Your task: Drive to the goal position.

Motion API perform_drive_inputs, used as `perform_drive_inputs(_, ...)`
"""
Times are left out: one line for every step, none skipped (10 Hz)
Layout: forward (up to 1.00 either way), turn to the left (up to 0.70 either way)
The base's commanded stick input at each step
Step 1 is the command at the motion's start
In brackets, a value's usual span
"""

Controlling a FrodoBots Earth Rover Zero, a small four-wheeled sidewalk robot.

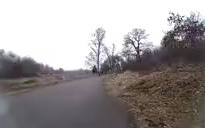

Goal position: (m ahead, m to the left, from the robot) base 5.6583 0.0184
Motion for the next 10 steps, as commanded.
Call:
perform_drive_inputs(0.70,0.00)
perform_drive_inputs(0.70,0.00)
perform_drive_inputs(0.70,0.00)
perform_drive_inputs(0.70,0.00)
perform_drive_inputs(0.70,0.00)
perform_drive_inputs(0.70,0.06)
perform_drive_inputs(0.70,0.13)
perform_drive_inputs(0.70,0.28)
perform_drive_inputs(0.70,0.22)
perform_drive_inputs(0.70,0.04)
